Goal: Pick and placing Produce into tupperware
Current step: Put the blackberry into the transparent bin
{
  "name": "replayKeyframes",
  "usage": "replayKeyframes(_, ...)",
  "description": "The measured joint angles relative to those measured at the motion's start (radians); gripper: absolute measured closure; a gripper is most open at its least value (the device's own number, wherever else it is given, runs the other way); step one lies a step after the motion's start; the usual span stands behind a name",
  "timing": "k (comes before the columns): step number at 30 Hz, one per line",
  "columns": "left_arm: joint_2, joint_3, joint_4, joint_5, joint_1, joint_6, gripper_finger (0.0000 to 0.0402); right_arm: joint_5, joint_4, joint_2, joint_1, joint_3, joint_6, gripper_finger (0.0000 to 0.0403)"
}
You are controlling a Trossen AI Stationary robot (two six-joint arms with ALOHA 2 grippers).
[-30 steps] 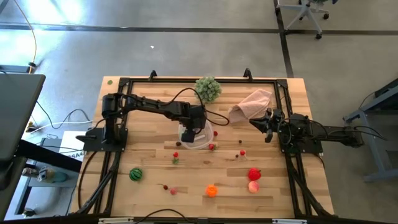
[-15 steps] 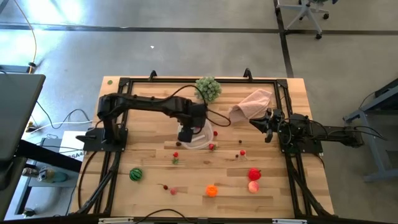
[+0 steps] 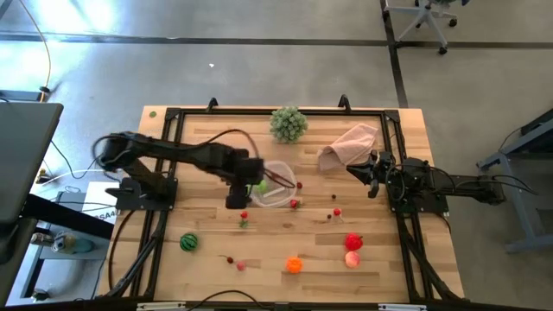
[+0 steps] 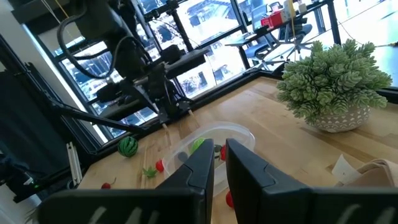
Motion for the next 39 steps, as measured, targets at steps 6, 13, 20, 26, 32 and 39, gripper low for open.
replayKeyframes(6, -0.265, -0.392, 0.395, -0.076, -0.054, -0.122, 0.0268, 0.000, 0.000, 0.001, 0.000, 0.000, 0.000, 0.0373)
replayKeyframes(13, -0.449, -0.782, 0.806, -0.166, -0.108, -0.235, 0.0266, 0.000, 0.000, 0.000, 0.000, 0.000, 0.000, 0.0373)
replayKeyframes(20, -0.450, -0.968, 1.092, -0.163, -0.110, -0.266, 0.0266, 0.000, 0.000, 0.000, 0.000, 0.000, 0.000, 0.0373)
replayKeyframes(26, -0.426, -1.030, 1.227, -0.067, -0.111, -0.222, 0.0266, 0.000, 0.000, 0.000, 0.000, 0.000, 0.000, 0.0373)
replayKeyframes(32, -0.339, -1.034, 1.287, -0.081, -0.110, -0.184, 0.0266, 0.000, 0.000, 0.000, 0.000, 0.000, 0.000, 0.0373)
replayKeyframes(39, -0.220, -1.034, 1.395, -0.108, -0.110, -0.157, 0.0266, 0.000, 0.000, 0.000, 0.000, 0.000, 0.000, 0.0373)
